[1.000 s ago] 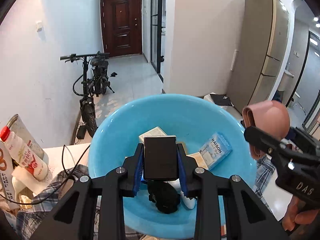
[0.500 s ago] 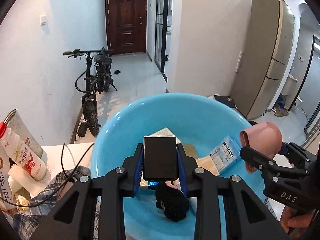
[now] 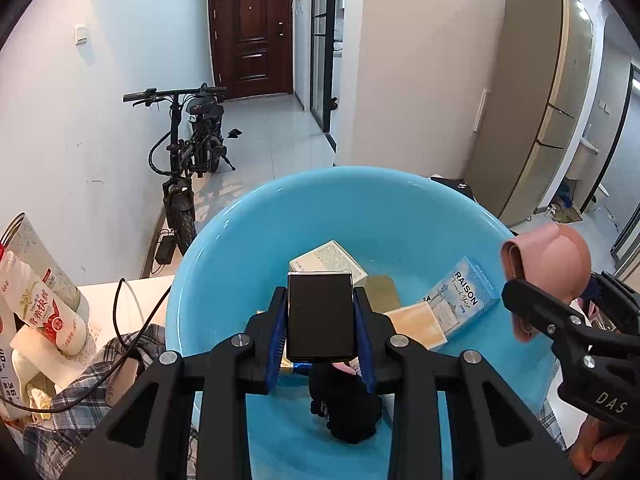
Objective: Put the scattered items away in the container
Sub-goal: 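Open the left tool to drop the black item into the basin, then lower the right tool into the basin and open it to release the pink cup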
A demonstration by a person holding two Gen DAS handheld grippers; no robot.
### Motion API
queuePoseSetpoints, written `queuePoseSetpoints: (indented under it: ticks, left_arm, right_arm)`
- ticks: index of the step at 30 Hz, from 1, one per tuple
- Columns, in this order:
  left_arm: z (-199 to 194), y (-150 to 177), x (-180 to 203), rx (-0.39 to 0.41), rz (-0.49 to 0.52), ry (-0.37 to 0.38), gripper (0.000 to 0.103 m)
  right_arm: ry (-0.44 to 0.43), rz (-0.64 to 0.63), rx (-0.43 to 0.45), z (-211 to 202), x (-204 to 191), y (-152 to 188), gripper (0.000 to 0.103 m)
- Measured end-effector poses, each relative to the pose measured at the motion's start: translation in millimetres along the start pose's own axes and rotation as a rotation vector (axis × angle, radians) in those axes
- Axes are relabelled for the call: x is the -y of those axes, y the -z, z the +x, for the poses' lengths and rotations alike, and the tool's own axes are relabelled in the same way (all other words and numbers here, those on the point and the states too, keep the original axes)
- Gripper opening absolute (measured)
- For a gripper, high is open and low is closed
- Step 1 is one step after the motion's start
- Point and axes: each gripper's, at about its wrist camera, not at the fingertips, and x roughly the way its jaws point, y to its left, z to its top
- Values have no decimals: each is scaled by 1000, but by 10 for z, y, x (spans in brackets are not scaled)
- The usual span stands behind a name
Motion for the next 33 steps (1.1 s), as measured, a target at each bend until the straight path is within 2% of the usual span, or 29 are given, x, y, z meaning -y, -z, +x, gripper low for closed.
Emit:
queuePoseSetpoints:
  ticks: [5,7,8,9,12,20,23,33]
  left_arm:
    - [33,-2,-51,-7,-23,-2,33]
    - [21,-14,-69,-7,-36,2,48]
    - [-4,-18,-80,5,-42,2,70]
    - [-50,-22,-80,29,-40,-5,79]
    - [-202,-45,-50,81,-14,-39,79]
    - [-493,-61,-29,143,-7,-40,80]
    - [-536,-67,-45,150,-12,-35,88]
    - [-322,-66,-130,83,-47,-60,88]
  right_arm:
    - [-3,-10,-6,23,-29,3,68]
    - [-3,-12,-5,23,-39,5,68]
    - [-3,-14,-4,22,-45,6,68]
    - [-3,-16,-5,23,-48,9,68]
    - [0,-19,-3,14,-52,12,68]
    - [2,-24,10,-35,-65,-9,68]
    - [2,-27,10,-42,-64,-14,68]
    - [2,-28,0,-23,-52,-16,68]
